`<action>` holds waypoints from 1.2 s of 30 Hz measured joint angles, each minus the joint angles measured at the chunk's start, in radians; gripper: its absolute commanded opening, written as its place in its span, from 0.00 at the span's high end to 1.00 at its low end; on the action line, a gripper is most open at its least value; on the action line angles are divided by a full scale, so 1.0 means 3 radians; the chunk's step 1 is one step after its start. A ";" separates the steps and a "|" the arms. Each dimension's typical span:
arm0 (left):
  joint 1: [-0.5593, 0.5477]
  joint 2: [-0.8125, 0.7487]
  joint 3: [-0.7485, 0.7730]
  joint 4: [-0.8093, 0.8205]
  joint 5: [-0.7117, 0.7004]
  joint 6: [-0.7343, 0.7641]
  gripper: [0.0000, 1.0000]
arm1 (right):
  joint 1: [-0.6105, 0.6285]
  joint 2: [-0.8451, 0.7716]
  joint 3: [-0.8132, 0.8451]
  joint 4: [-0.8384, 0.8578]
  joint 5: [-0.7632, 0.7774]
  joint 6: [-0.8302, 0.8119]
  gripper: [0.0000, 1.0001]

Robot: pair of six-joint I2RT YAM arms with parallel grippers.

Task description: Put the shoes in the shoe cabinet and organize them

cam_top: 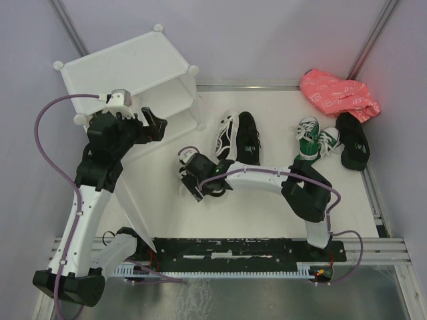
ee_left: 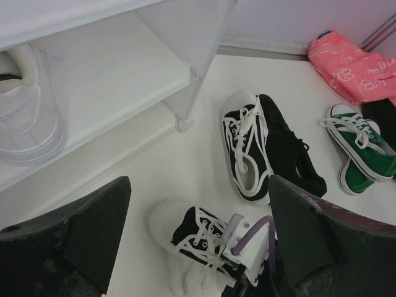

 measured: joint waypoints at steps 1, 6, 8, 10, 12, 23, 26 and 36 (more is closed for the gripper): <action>-0.0001 0.0000 0.0000 0.0000 0.0000 0.0000 0.02 | 0.0000 0.0051 0.0019 0.0010 0.0056 0.0013 0.07; -0.0001 0.0000 0.0000 -0.0001 -0.0003 0.0000 0.01 | -0.0004 -0.0039 0.0020 0.0031 0.0278 0.0031 0.02; -0.0001 0.0000 0.0000 -0.0001 -0.0003 0.0000 0.01 | -0.0011 -0.0167 0.0020 0.0005 0.0378 0.0028 0.01; -0.0001 0.0000 0.0001 -0.0003 -0.0003 0.0000 0.01 | -0.0011 -0.0338 0.0045 -0.0065 0.0498 0.0013 0.01; -0.0001 0.0000 0.0001 -0.0004 -0.0003 0.0000 0.01 | -0.0031 -0.0472 0.0195 -0.0184 0.0649 -0.0010 0.01; -0.0001 -0.0053 0.0003 -0.0056 0.0005 -0.0001 0.01 | -0.0881 0.0228 0.1073 -0.0252 0.0940 0.0160 0.08; -0.0001 -0.0071 0.0018 -0.0095 0.0004 -0.0001 0.01 | -0.1078 0.0605 0.1072 -0.0282 0.0955 0.0253 0.09; -0.0003 -0.0205 0.0086 -0.0198 0.0004 -0.0001 0.01 | -0.1124 0.0598 0.0880 -0.0192 0.1094 0.0310 0.71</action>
